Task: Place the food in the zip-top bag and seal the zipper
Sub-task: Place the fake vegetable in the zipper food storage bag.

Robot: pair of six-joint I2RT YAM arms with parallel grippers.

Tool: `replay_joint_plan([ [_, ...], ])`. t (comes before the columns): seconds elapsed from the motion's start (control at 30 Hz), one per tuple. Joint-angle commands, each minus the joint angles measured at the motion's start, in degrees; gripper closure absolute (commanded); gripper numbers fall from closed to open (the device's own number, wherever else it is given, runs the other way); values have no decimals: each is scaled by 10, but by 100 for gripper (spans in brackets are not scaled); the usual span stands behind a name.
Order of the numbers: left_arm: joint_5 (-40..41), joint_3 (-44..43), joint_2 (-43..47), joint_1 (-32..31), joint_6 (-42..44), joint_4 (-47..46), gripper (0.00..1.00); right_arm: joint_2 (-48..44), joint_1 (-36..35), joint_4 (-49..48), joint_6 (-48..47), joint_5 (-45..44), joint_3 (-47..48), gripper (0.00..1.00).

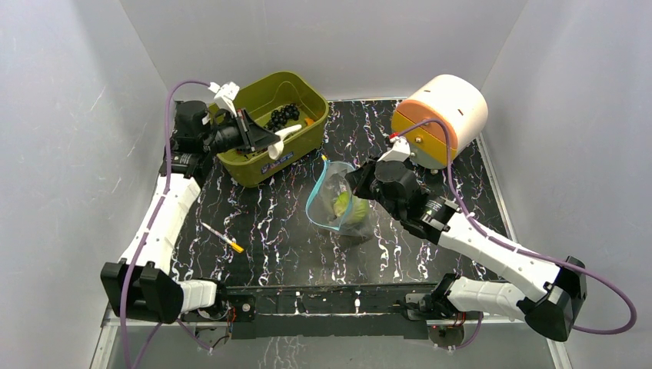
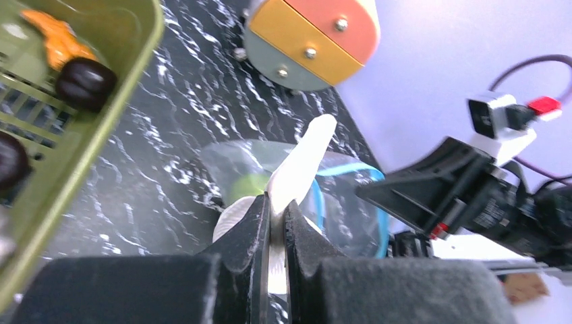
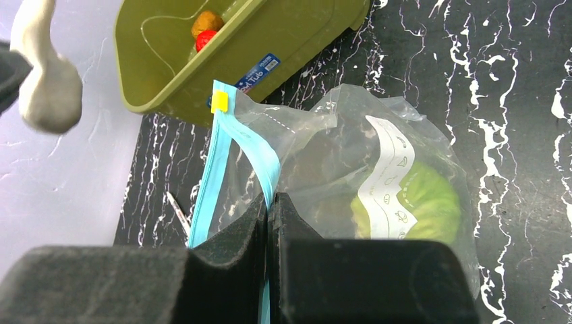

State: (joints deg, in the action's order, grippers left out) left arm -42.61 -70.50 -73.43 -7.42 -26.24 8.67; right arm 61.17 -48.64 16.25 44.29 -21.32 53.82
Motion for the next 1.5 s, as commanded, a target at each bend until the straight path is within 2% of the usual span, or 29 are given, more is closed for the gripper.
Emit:
replay_joint_plan([
  [0.0,-95,42,49,-6,-84,-46,100,4,1,-53,18,-26,5,100],
  [0.17,-142,106,73,-24,-195,-137,100,7,0,-67,30,-23,9,100],
  [0.47,-91,145,74,-128,-203,-143,100,9,0,-82,26,-37,16,100],
  [0.6,-83,168,72,-156,-237,-190,100,1,1,-84,35,-32,12,100],
  [0.8,-49,167,61,-171,-212,-164,100,-17,0,-95,30,-26,1,100],
  [0.9,-44,179,51,-178,-210,-176,100,-29,0,-158,9,14,-23,100],
  [1.0,-50,179,31,-185,-197,-162,100,-39,0,-177,17,27,-37,100],
  [1.17,18,154,18,-204,-122,-74,100,-40,0,-178,20,40,-39,100],
  [1.47,79,139,-2,-228,-101,-40,100,-51,0,-163,40,71,-45,100],
])
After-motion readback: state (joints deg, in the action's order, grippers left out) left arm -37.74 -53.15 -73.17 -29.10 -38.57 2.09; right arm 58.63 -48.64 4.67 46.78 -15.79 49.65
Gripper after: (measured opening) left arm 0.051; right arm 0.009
